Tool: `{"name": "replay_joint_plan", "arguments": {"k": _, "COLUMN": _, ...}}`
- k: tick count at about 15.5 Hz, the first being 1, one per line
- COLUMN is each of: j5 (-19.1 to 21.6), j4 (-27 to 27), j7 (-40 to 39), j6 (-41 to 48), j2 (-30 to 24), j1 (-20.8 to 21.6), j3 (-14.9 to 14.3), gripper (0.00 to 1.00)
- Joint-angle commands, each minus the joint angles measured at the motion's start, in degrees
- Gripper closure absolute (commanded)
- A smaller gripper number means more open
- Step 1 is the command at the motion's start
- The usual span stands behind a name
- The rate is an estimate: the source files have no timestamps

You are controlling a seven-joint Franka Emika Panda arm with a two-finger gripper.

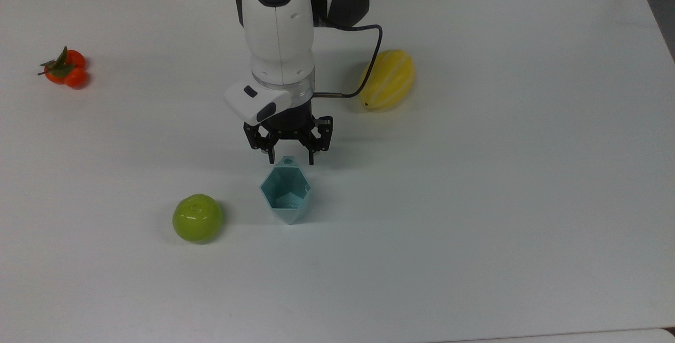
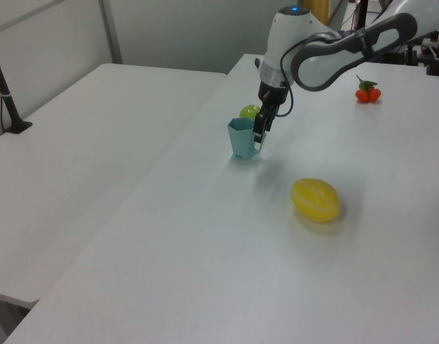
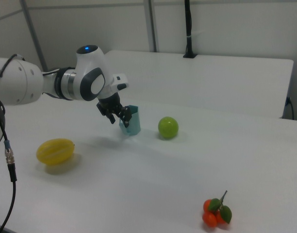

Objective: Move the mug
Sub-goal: 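Lower the gripper over the mug rim and close on it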

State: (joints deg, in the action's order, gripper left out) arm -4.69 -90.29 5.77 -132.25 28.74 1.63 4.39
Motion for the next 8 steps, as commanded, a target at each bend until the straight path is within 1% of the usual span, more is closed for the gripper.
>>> {"name": "replay_joint_plan", "arguments": {"k": 1, "j5": -3.0, "j4": 0.4, "j7": 1.3, "j6": -2.9, "j2": 1.5, "j1": 1.2, "j3": -0.8, "gripper": 0.36}}
{"name": "replay_joint_plan", "arguments": {"k": 3, "j5": -3.2, "j4": 0.5, "j7": 1.3, "j6": -3.5, "j2": 2.5, "j1": 1.2, "j3": -0.8, "gripper": 0.37}}
{"name": "replay_joint_plan", "arguments": {"k": 5, "j5": -4.6, "j4": 0.5, "j7": 1.4, "j6": -3.5, "j2": 3.2, "j1": 1.2, "j3": -0.8, "gripper": 0.37}}
{"name": "replay_joint_plan", "arguments": {"k": 8, "j5": -4.9, "j4": 0.5, "j7": 1.4, "j6": -5.0, "j2": 4.0, "j1": 1.2, "j3": -0.8, "gripper": 0.39}}
